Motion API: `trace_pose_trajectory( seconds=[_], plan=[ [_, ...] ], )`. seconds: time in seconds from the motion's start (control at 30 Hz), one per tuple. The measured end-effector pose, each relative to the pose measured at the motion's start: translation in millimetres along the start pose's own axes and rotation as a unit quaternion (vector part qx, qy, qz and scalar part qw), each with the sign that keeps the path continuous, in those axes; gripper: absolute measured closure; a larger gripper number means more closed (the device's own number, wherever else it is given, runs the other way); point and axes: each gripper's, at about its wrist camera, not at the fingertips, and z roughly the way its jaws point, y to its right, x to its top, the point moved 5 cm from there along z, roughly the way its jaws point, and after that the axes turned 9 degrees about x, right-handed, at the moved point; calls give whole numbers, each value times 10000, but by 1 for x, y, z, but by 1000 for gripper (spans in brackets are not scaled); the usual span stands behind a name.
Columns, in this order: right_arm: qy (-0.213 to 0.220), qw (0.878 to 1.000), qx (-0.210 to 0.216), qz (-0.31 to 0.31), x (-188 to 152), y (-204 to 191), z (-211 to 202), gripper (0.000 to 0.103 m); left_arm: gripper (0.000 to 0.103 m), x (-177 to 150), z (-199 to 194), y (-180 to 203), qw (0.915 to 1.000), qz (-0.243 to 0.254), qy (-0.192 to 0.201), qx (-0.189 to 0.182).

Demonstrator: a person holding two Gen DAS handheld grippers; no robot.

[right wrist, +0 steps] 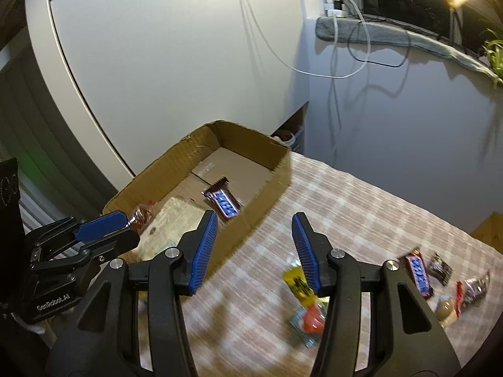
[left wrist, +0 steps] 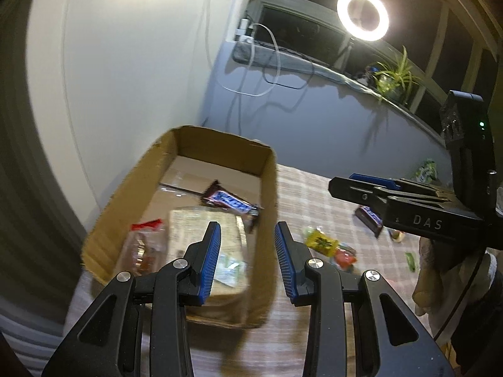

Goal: Organize snacks
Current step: 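Move both tools back over the remaining snacks on the table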

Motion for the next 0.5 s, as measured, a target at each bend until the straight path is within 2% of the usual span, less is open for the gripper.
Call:
trace_pose_trajectory(
  seconds=[0.27,0.5],
  plan=[
    [174,9989,-350,256,-29,39,-54,51,69,-8,3,37,9991,217,-125,-340],
    [116,9956,-774,510,-68,78,-90,51,69,-20,9,67,9971,426,-282,-565]
  ],
)
